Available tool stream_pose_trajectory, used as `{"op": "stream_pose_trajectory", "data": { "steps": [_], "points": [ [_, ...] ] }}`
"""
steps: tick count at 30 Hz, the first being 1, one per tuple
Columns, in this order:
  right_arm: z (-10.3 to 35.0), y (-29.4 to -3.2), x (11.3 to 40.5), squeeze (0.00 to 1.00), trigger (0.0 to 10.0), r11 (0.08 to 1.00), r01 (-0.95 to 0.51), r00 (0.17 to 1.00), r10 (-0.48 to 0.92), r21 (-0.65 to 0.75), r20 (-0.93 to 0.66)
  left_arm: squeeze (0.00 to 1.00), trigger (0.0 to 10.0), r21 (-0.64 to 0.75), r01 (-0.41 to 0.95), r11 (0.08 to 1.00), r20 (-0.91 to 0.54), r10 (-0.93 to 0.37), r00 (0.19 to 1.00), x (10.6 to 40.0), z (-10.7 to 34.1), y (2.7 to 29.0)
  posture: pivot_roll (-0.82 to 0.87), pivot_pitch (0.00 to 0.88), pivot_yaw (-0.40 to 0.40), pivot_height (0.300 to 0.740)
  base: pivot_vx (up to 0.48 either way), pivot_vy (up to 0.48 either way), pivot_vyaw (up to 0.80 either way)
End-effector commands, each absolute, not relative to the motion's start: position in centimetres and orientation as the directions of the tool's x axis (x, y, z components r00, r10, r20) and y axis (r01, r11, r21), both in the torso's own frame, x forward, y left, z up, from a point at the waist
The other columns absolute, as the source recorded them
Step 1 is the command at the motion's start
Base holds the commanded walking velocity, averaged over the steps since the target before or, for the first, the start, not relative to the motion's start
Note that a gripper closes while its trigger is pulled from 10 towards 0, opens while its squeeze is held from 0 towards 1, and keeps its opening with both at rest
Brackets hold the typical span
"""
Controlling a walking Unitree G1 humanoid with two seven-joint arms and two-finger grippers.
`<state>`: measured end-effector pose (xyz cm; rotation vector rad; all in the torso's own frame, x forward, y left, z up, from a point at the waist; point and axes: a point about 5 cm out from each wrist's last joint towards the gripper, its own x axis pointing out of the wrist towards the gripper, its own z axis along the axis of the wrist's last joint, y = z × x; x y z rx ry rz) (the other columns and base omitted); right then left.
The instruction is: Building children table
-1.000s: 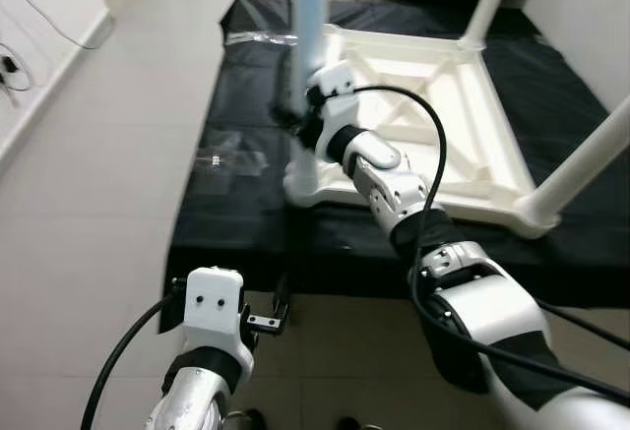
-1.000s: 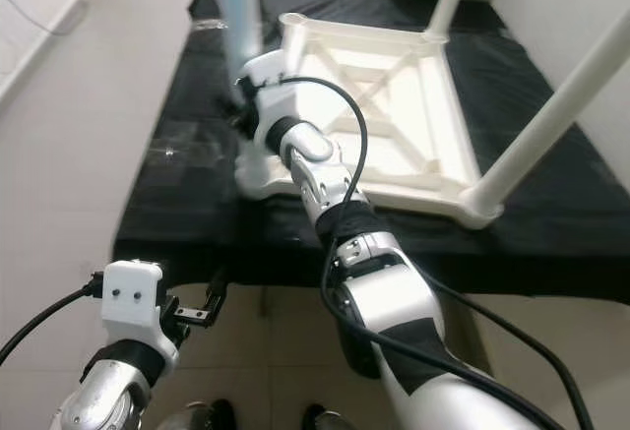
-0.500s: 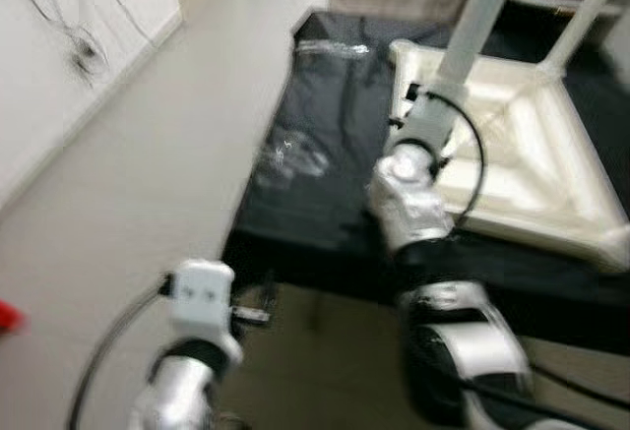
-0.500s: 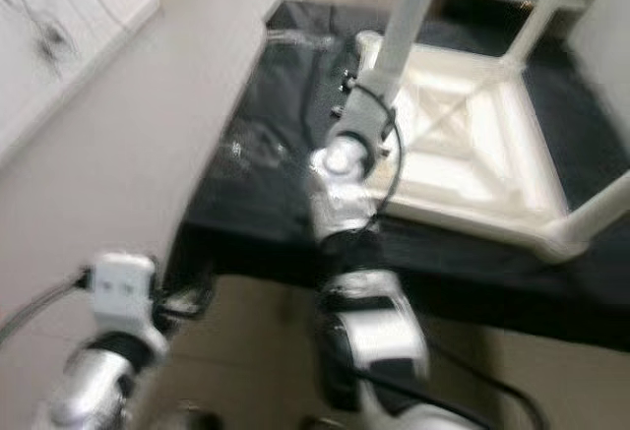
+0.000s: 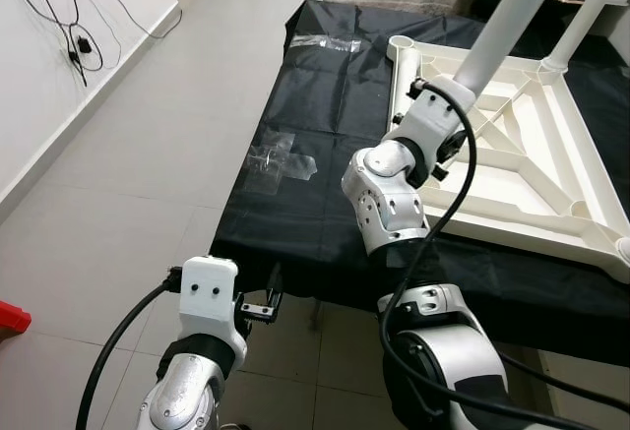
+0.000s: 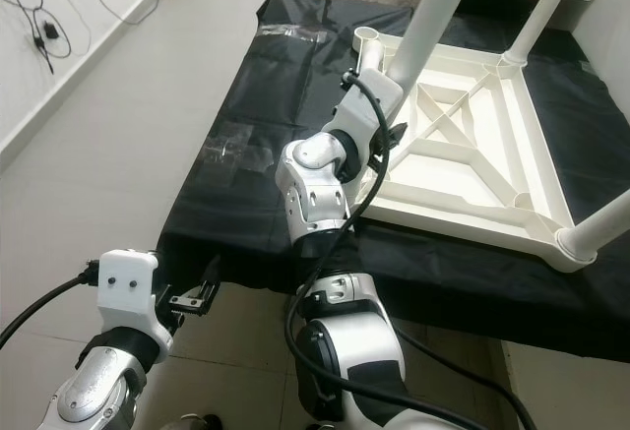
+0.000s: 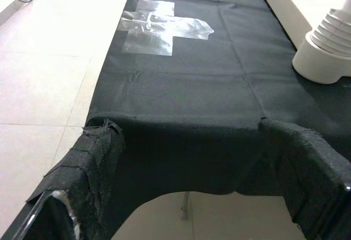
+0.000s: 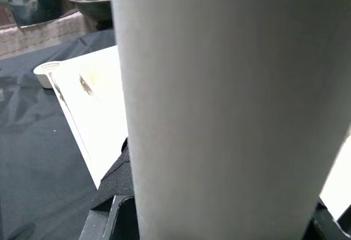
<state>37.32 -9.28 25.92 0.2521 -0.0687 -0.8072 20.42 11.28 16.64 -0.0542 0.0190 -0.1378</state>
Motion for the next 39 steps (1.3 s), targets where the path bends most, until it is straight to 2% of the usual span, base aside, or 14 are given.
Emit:
{"op": "stream_pose_trajectory", "data": {
  "steps": [1, 2, 4, 7, 8, 9, 13, 15, 19, 23, 24, 27, 31, 39],
  "points": [
    [21.4, -7.7, 36.9, 0.00, 10.0, 0.745, 0.656, 0.755, -0.645, 0.122, -0.116, 0.00, 10.0, -0.046, 0.139, 0.989, -0.041, -0.141, 0.989, 20.3, 16.0, 11.3, 0.11, 0.194, -0.073, 0.740, 0.000, 0.000, 0.00],
    [21.4, -7.7, 36.9, 0.00, 10.0, 0.745, 0.656, 0.755, -0.645, 0.122, -0.116, 0.00, 10.0, -0.046, 0.139, 0.989, -0.041, -0.141, 0.989, 20.3, 16.0, 11.3, 0.11, 0.194, -0.073, 0.740, 0.000, 0.000, 0.00],
    [21.7, -7.2, 37.1, 0.00, 10.0, 0.817, 0.563, 0.826, -0.562, 0.125, -0.047, 0.00, 10.0, -0.046, 0.140, 0.989, -0.041, -0.142, 0.989, 20.4, 16.0, 11.3, 0.11, 0.195, -0.075, 0.740, 0.000, 0.000, 0.00],
    [21.2, -6.0, 37.4, 0.00, 10.0, 0.932, 0.318, 0.947, -0.322, 0.171, -0.010, 0.00, 10.0, -0.042, 0.142, 0.989, -0.036, -0.143, 0.989, 20.4, 16.1, 11.3, 0.11, 0.196, -0.075, 0.740, 0.000, 0.000, 0.00],
    [21.2, -6.0, 37.4, 0.00, 10.0, 0.932, 0.318, 0.947, -0.322, 0.171, -0.010, 0.00, 10.0, -0.042, 0.142, 0.989, -0.036, -0.143, 0.989, 20.4, 16.1, 11.3, 0.11, 0.196, -0.075, 0.740, 0.000, 0.000, 0.00],
    [20.0, -5.1, 37.6, 0.00, 10.0, 0.969, 0.133, 0.991, -0.124, 0.208, -0.056, 0.00, 10.0, -0.042, 0.139, 0.989, -0.033, -0.140, 0.990, 20.5, 16.2, 11.4, 0.11, 0.200, -0.078, 0.740, 0.000, 0.000, 0.00],
    [19.1, -5.0, 37.8, 0.00, 10.0, 0.971, 0.060, 0.995, -0.038, 0.229, -0.097, 0.00, 10.0, -0.041, 0.136, 0.990, -0.031, -0.138, 0.990, 20.5, 16.2, 11.4, 0.11, 0.200, -0.077, 0.740, 0.000, 0.000, 0.00],
    [18.5, -5.3, 38.0, 0.00, 10.0, 0.955, 0.016, 0.990, 0.026, 0.295, -0.139, 0.00, 10.0, -0.040, 0.134, 0.990, -0.031, -0.136, 0.990, 20.5, 16.2, 11.5, 0.11, 0.205, -0.079, 0.740, 0.000, 0.000, 0.00],
    [18.1, -5.9, 38.3, 0.00, 10.0, 0.954, 0.004, 0.987, 0.044, 0.299, -0.155, 0.00, 10.0, -0.039, 0.132, 0.990, -0.031, -0.134, 0.991, 20.4, 16.2, 11.5, 0.11, 0.206, -0.079, 0.740, 0.000, 0.000, 0.00],
    [18.3, -6.7, 38.7, 0.00, 10.0, 0.970, 0.032, 0.989, 0.004, 0.243, -0.149, 0.00, 10.0, -0.039, 0.128, 0.991, -0.030, -0.130, 0.991, 20.5, 16.3, 11.5, 0.11, 0.210, -0.079, 0.740, 0.000, 0.000, 0.00],
    [19.1, -6.0, 38.7, 0.00, 10.0, 0.976, -0.041, 0.994, 0.061, 0.214, -0.086, 0.00, 10.0, -0.037, 0.127, 0.991, -0.029, -0.128, 0.991, 20.5, 16.3, 11.6, 0.11, 0.212, -0.082, 0.740, 0.000, 0.000, 0.00],
    [19.4, -5.6, 38.6, 0.00, 10.0, 0.976, -0.073, 0.994, 0.088, 0.203, -0.063, 0.00, 10.0, -0.037, 0.126, 0.991, -0.029, -0.127, 0.991, 20.5, 16.3, 11.6, 0.11, 0.211, -0.079, 0.740, 0.000, 0.000, 0.00],
    [19.7, -4.1, 38.3, 0.00, 10.0, 0.968, -0.201, 0.978, 0.207, 0.148, -0.026, 0.00, 10.0, -0.035, 0.123, 0.992, -0.026, -0.124, 0.992, 20.6, 16.3, 11.7, 0.11, 0.211, -0.084, 0.740, 0.000, 0.000, 0.00],
    [18.2, -3.3, 38.2, 0.00, 10.0, 0.954, -0.298, 0.947, 0.300, 0.035, -0.116, 0.00, 10.0, -0.035, 0.118, 0.992, -0.022, -0.118, 0.993, 20.6, 16.4, 11.8, 0.10, 0.212, -0.088, 0.740, 0.000, 0.000, 0.00]
  ]
}}
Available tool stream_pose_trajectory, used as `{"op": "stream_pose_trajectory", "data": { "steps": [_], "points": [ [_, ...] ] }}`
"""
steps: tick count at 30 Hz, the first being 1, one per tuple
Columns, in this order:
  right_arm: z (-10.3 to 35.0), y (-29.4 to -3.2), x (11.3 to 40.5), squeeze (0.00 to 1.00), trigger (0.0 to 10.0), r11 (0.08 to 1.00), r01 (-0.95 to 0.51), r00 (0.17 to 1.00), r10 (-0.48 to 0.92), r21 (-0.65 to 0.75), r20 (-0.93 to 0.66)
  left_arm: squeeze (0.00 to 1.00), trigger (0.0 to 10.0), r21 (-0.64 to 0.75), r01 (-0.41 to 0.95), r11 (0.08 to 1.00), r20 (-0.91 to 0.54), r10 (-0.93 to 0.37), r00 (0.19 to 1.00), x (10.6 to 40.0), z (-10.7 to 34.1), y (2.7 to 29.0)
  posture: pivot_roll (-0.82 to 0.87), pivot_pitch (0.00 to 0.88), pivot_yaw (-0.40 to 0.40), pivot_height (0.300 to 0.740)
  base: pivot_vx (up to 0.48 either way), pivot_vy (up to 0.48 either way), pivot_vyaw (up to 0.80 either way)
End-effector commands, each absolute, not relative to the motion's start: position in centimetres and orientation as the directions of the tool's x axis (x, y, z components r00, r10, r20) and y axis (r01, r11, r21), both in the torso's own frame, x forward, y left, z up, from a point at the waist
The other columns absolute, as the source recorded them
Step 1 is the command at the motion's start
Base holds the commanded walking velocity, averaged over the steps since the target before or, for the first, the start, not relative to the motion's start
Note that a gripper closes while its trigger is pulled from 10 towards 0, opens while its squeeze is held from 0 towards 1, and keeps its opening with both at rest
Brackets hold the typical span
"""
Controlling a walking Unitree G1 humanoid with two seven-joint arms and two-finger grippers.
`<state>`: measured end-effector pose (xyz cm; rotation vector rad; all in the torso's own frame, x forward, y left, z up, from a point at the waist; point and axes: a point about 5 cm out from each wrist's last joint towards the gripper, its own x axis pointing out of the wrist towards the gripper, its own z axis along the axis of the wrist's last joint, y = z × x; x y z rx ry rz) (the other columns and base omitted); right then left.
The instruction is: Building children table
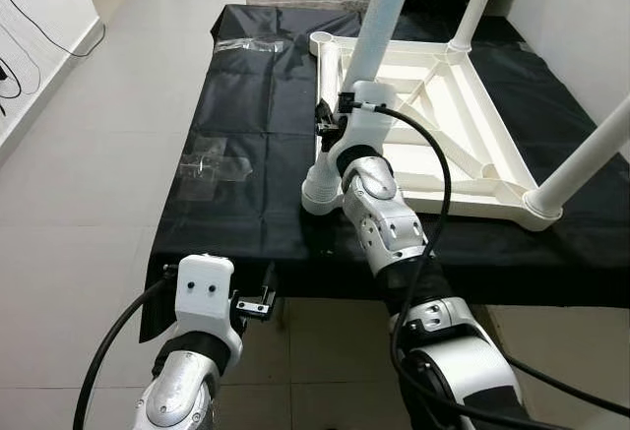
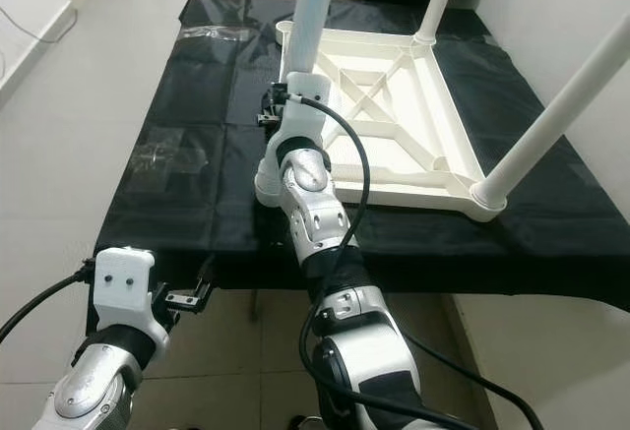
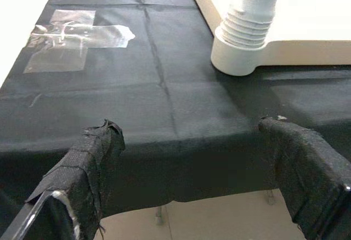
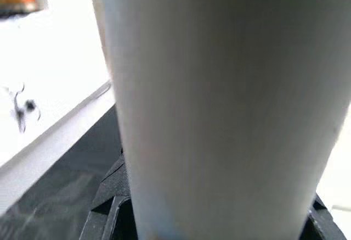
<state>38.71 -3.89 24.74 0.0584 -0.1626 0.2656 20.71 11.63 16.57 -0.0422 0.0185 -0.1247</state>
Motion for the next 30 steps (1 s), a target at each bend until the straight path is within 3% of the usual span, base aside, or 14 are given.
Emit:
{"op": "stream_pose_trajectory", "data": {
  "steps": [1, 11, 17, 26, 30],
  "points": [
    [17.1, -2.6, 37.8, 0.00, 10.0, 0.914, -0.400, 0.895, 0.404, 0.061, -0.190, 0.00, 10.0, -0.035, 0.115, 0.993, -0.021, -0.116, 0.993, 20.6, 16.4, 11.8, 0.10, 0.214, -0.089, 0.740, 0.000, 0.000, 0.00],
    [16.3, -2.1, 37.4, 0.00, 10.0, 0.851, -0.507, 0.821, 0.525, 0.136, -0.223, 0.00, 10.0, -0.032, 0.107, 0.994, -0.022, -0.108, 0.994, 20.5, 16.4, 12.1, 0.10, 0.218, -0.091, 0.740, 0.000, 0.000, 0.00],
    [16.9, -1.9, 37.2, 0.00, 10.0, 0.764, -0.598, 0.761, 0.636, 0.241, -0.129, 0.00, 10.0, -0.030, 0.105, 0.994, -0.023, -0.105, 0.994, 20.5, 16.4, 12.1, 0.10, 0.217, -0.093, 0.740, 0.000, 0.000, 0.00],
    [16.4, -1.1, 35.8, 0.00, 10.0, 0.597, -0.799, 0.587, 0.801, 0.074, -0.117, 0.00, 10.0, -0.030, 0.101, 0.994, -0.019, -0.102, 0.995, 20.5, 16.4, 12.1, 0.10, 0.208, -0.094, 0.740, 0.000, 0.000, 0.00],
    [15.9, -1.0, 35.5, 0.00, 10.0, 0.565, -0.824, 0.554, 0.819, 0.043, -0.151, 0.00, 10.0, -0.029, 0.099, 0.995, -0.020, -0.100, 0.995, 20.5, 16.4, 12.2, 0.10, 0.206, -0.097, 0.740, 0.000, 0.000, 0.00]
  ]
}}
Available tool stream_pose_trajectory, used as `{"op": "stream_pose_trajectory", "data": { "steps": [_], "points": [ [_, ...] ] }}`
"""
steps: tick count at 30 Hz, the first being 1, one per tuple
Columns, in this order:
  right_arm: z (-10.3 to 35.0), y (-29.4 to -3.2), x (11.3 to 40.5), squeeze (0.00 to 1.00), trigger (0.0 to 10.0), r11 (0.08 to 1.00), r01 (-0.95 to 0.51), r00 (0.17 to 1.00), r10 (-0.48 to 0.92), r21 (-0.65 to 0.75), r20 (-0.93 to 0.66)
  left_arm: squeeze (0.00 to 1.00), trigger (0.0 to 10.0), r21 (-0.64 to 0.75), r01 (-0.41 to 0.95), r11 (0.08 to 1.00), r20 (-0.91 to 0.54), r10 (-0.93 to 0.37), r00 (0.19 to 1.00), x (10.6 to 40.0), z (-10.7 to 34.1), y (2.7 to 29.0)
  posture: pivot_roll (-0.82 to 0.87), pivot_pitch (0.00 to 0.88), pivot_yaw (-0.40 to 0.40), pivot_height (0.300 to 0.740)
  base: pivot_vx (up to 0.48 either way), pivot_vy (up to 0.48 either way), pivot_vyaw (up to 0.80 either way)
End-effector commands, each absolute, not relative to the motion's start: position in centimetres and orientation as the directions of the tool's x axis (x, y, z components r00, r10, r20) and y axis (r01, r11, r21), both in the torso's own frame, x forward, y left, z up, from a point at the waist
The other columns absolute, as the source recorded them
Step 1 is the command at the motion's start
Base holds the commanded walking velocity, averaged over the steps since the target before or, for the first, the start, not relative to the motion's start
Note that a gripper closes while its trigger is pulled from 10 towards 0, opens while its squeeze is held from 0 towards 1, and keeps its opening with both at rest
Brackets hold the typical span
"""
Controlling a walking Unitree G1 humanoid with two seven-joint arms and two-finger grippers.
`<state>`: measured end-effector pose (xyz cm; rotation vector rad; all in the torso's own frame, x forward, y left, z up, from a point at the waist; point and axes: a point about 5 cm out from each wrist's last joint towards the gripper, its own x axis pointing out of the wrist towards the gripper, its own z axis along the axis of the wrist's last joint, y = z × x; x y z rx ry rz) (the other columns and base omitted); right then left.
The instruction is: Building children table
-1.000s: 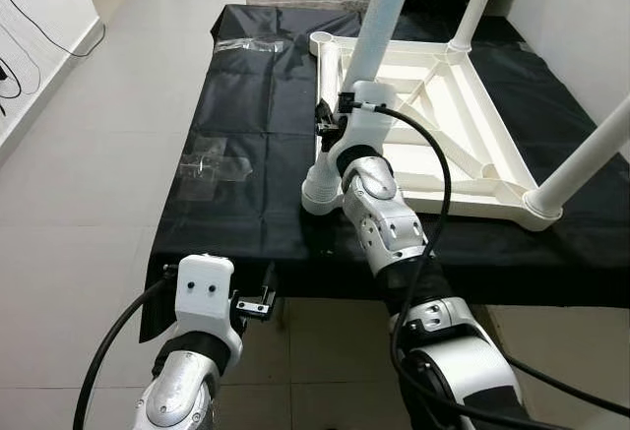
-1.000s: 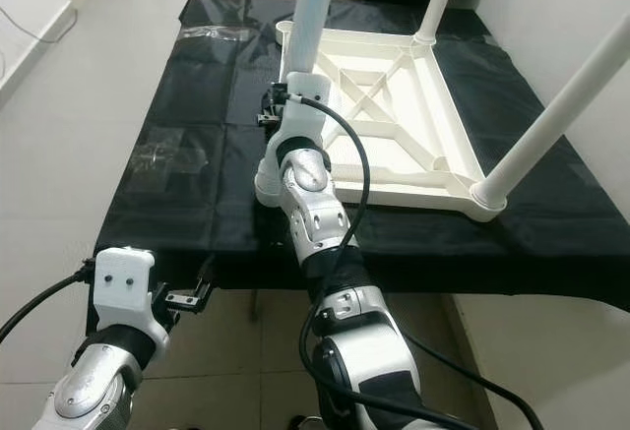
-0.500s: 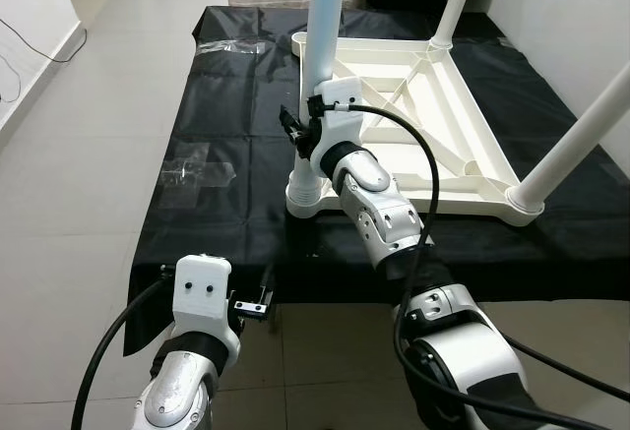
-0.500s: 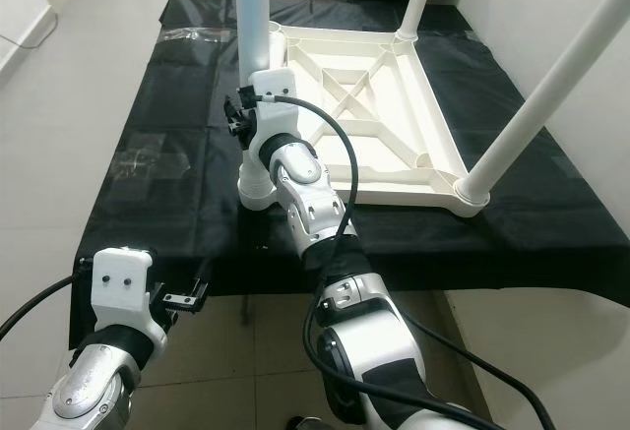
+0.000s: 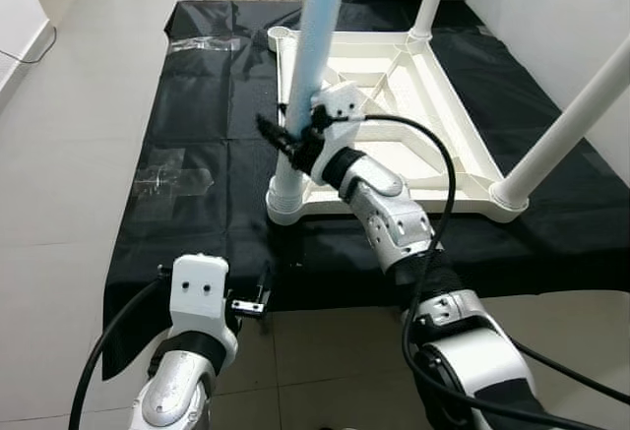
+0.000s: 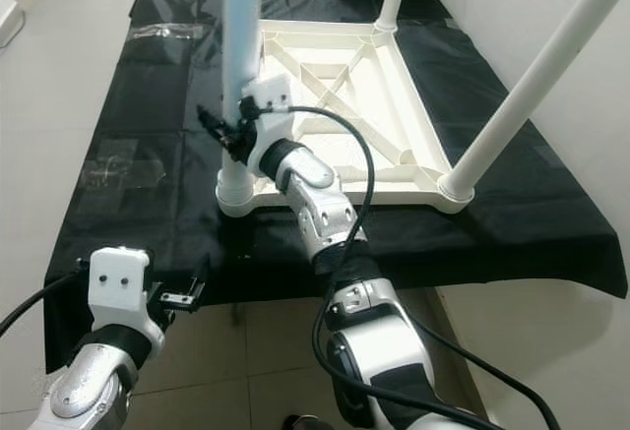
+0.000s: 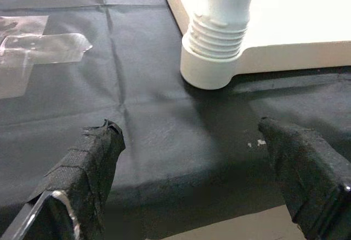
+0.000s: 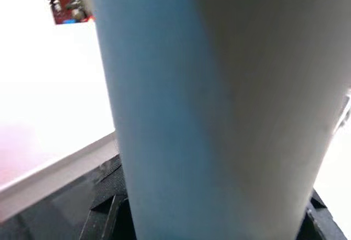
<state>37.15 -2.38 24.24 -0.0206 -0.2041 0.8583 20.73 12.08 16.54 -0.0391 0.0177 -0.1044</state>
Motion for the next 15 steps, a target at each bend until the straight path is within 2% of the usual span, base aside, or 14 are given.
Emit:
{"op": "stream_pose_trajectory", "data": {
  "steps": [1, 10, 12, 15],
  "points": [
    [15.7, -1.0, 35.3, 0.00, 10.0, 0.543, -0.839, 0.531, 0.831, 0.036, -0.163, 0.00, 10.0, -0.029, 0.099, 0.995, -0.020, -0.099, 0.995, 20.5, 16.4, 12.2, 0.10, 0.205, -0.098, 0.740, 0.000, 0.000, 0.00],
    [15.5, -1.0, 35.2, 0.00, 10.0, 0.502, -0.863, 0.482, 0.852, 0.056, -0.202, 0.00, 10.0, -0.030, 0.100, 0.995, -0.021, -0.101, 0.995, 20.4, 16.3, 12.2, 0.10, 0.203, -0.098, 0.740, 0.000, 0.000, 0.00],
    [15.4, -1.0, 35.4, 0.00, 10.0, 0.512, -0.857, 0.491, 0.845, 0.054, -0.213, 0.00, 10.0, -0.030, 0.100, 0.995, -0.021, -0.101, 0.995, 20.4, 16.3, 12.2, 0.10, 0.204, -0.096, 0.740, 0.000, 0.000, 0.00],
    [15.3, -1.4, 36.3, 0.00, 10.0, 0.607, -0.793, 0.580, 0.780, 0.058, -0.237, 0.00, 10.0, -0.030, 0.099, 0.995, -0.018, -0.100, 0.995, 20.4, 16.4, 12.2, 0.10, 0.207, -0.100, 0.740, 0.000, 0.000, 0.00]
  ]
}}
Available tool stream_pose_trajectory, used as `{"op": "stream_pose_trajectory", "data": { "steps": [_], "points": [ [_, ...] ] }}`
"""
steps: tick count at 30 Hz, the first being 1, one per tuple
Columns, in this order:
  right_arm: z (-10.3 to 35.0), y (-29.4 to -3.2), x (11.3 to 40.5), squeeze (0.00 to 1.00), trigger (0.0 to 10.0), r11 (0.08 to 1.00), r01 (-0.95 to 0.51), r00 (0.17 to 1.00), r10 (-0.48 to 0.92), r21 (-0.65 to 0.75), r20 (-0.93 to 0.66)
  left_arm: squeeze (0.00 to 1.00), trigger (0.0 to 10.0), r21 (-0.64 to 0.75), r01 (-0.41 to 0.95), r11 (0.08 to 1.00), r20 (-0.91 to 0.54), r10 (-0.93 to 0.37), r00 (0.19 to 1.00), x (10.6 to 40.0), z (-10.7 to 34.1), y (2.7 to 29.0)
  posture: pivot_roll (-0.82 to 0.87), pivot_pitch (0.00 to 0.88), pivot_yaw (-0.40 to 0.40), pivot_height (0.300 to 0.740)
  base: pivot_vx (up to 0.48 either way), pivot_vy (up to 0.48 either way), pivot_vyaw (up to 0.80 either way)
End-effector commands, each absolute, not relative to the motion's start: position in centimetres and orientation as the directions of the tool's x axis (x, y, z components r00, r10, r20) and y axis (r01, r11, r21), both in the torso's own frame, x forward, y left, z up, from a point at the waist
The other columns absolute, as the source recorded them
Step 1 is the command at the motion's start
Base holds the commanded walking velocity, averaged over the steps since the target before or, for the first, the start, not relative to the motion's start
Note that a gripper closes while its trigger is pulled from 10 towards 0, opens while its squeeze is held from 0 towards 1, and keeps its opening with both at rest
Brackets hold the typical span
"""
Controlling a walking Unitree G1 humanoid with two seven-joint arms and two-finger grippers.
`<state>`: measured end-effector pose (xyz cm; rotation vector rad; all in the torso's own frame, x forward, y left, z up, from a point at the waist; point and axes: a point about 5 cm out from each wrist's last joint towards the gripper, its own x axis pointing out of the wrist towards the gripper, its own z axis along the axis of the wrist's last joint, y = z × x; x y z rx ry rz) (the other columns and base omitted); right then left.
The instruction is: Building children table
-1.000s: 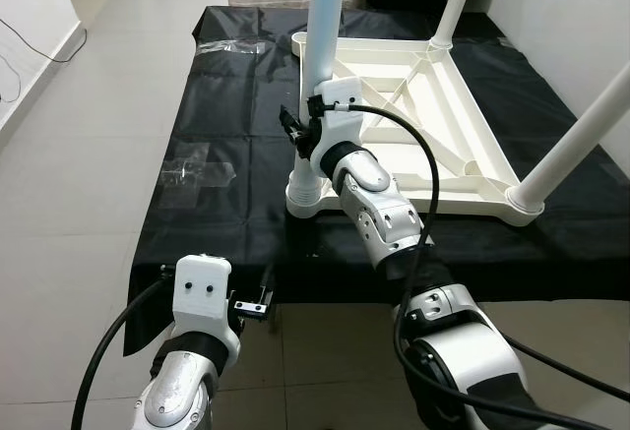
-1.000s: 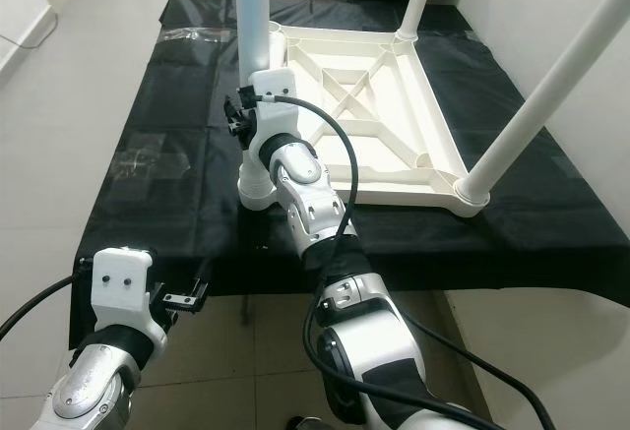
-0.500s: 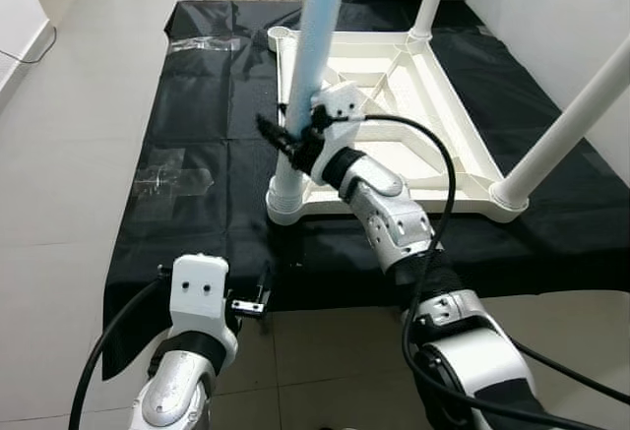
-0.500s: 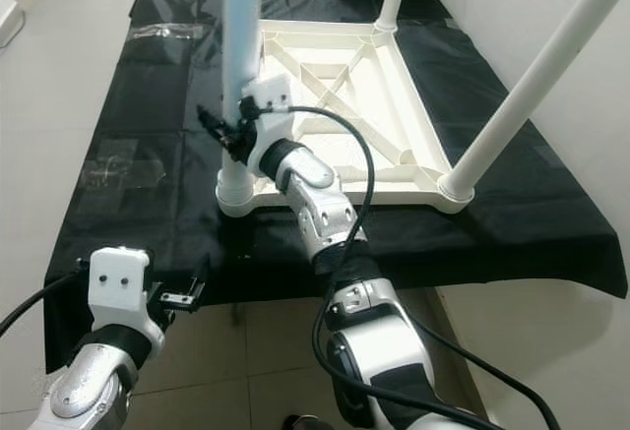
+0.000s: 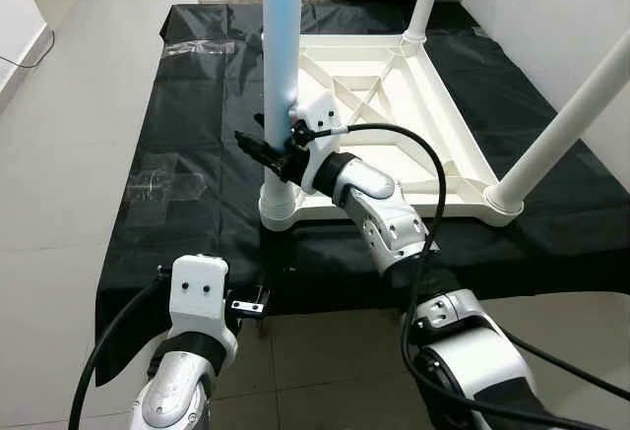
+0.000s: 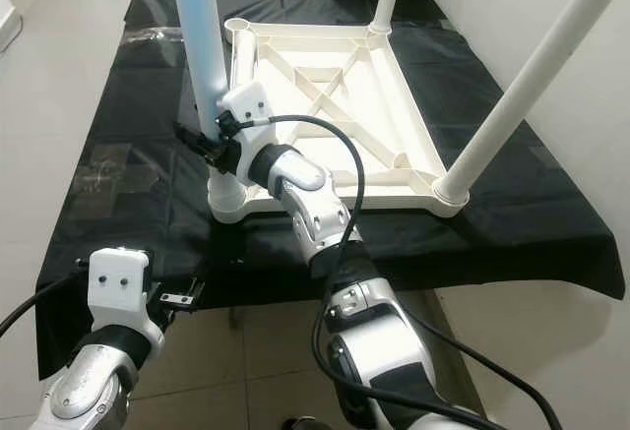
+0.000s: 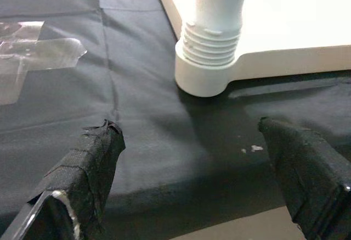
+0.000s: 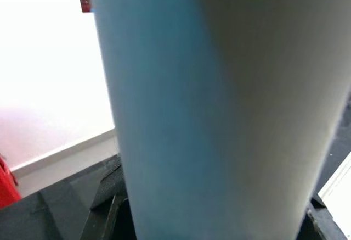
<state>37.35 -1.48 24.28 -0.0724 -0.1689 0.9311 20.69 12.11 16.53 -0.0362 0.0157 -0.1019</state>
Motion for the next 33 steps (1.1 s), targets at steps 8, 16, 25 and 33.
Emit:
{"op": "stream_pose_trajectory", "data": {
  "steps": [8, 16, 25, 33],
  "points": [
    [15.8, -2.1, 37.2, 0.00, 10.0, 0.723, -0.689, 0.700, 0.681, 0.046, -0.217, 0.00, 10.0, -0.026, 0.097, 0.995, -0.012, -0.097, 0.995, 20.5, 16.6, 12.2, 0.10, 0.210, -0.098, 0.740, 0.000, 0.000, 0.00],
    [15.8, -4.3, 38.1, 0.00, 10.0, 0.936, -0.349, 0.921, 0.351, 0.042, -0.170, 0.00, 10.0, -0.021, 0.093, 0.995, -0.003, -0.093, 0.996, 20.8, 16.7, 12.4, 0.10, 0.214, -0.096, 0.740, 0.000, 0.000, 0.00],
    [15.8, -5.2, 37.9, 0.00, 10.0, 0.993, -0.006, 0.986, -0.014, -0.122, -0.164, 0.00, 10.0, -0.018, 0.091, 0.996, 0.004, -0.091, 0.996, 21.0, 16.8, 12.5, 0.10, 0.213, -0.098, 0.740, 0.000, 0.000, 0.00],
    [15.8, -5.7, 36.4, 0.00, 10.0, 0.927, 0.370, 0.910, -0.374, -0.060, -0.180, 0.00, 10.0, -0.013, 0.084, 0.996, 0.011, -0.084, 0.996, 21.3, 16.9, 12.7, 0.10, 0.210, -0.099, 0.740, 0.000, 0.000, 0.00]
  ]
}}
